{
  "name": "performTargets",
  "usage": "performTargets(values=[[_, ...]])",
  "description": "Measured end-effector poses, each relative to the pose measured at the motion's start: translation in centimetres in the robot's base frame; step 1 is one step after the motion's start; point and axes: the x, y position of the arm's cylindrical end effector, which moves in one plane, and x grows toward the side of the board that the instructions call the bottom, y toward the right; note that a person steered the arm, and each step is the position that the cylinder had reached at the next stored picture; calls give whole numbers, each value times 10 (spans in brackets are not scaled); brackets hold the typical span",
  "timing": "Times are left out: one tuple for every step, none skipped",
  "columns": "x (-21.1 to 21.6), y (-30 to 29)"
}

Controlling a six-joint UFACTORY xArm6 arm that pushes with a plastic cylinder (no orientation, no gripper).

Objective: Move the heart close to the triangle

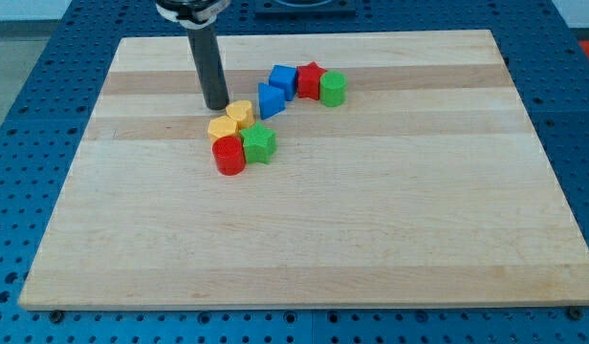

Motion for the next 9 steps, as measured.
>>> performTargets(values=[[4,-2],[17,2],[29,6],[42,13],[50,20],[55,26],[55,26],[59,30],[62,39]])
